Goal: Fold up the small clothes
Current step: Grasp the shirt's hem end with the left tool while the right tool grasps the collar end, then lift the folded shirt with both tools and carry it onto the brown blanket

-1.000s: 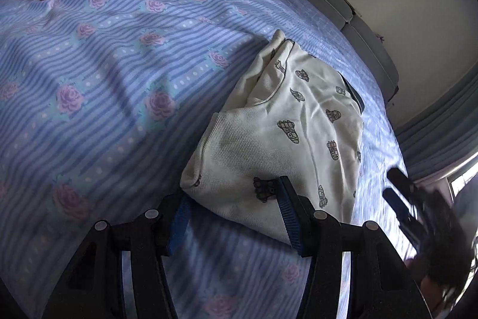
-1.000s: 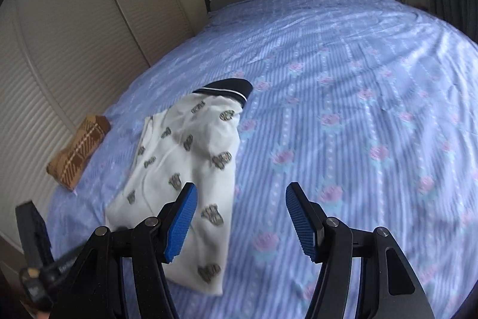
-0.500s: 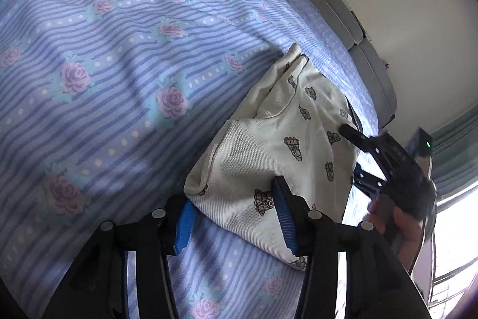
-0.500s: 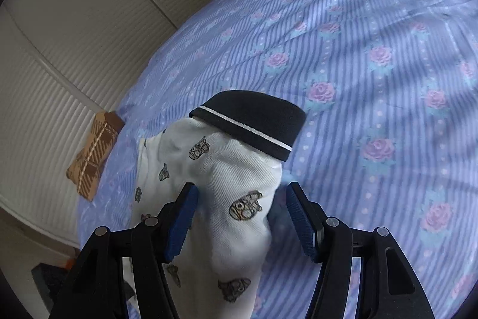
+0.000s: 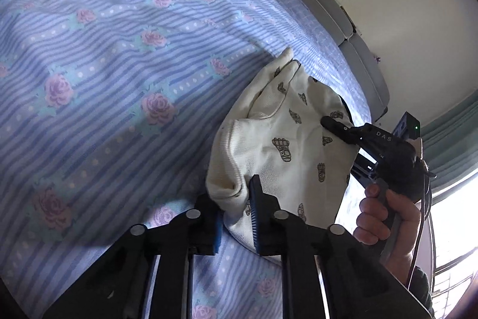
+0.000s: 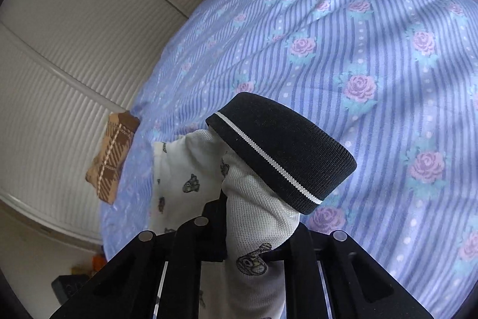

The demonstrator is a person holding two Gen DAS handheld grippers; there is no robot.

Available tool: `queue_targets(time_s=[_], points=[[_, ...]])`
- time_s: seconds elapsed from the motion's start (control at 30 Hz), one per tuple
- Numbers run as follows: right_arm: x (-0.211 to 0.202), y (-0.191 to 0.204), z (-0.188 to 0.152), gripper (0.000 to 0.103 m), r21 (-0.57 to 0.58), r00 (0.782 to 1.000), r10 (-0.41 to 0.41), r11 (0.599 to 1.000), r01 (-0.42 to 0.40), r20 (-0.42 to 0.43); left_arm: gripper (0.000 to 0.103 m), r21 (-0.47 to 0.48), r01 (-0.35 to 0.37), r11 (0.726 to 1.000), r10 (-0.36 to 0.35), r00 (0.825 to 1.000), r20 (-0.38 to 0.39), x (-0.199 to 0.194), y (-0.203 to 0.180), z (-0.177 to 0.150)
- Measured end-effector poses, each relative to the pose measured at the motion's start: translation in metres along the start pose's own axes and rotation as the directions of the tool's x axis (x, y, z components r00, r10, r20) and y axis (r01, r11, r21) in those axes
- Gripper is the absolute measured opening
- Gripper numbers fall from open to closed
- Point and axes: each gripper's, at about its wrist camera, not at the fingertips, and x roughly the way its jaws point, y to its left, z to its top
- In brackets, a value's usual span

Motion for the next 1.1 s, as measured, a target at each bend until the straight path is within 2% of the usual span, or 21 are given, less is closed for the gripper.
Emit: queue_targets(time_s=[0.33,0.6,0.8,0.9,1.0,1.1], points=[[-0.04,0.046,0.016,0.013,-0.055,0.999,-0.006,0.998,0.009,0.054,0.014,0.029,0.036,0.999,-0.037,0.999,0.013,-0.039,-0.012,0.029],[-0.043,0.137,0.042,0.013,-0.133,0.996,0.026,0.991,-0.015,0.08,0.014,0.026,0.082,0.996,-0.084,0.994,0.076,-0.101,0.006,0.083],[0.005,0.242,0.077,0.013,-0.195,0.996,0.071,0.979,-0.059,0.057,0.014,-0.004,0.064,0.998,-0.063,0.987,0.151,-0.155,0.044,0.166],[0.041,0.31,0.102,0.013,-0.244,0.993,0.116,0.964,-0.103,0.038,0.014,-0.043,0.054,0.998,-0.043,0.975,0.22,-0.195,0.073,0.226],[0.076,0.373,0.123,0.013,-0.281,0.986,0.164,0.948,-0.148,0.033,0.014,-0.041,0.024,0.999,-0.011,0.959,0.283,-0.23,0.094,0.281],[0.116,0.42,0.136,0.013,-0.288,0.98,0.195,0.941,-0.178,0.031,0.014,-0.048,0.003,0.999,0.011,0.958,0.287,-0.245,0.125,0.327]])
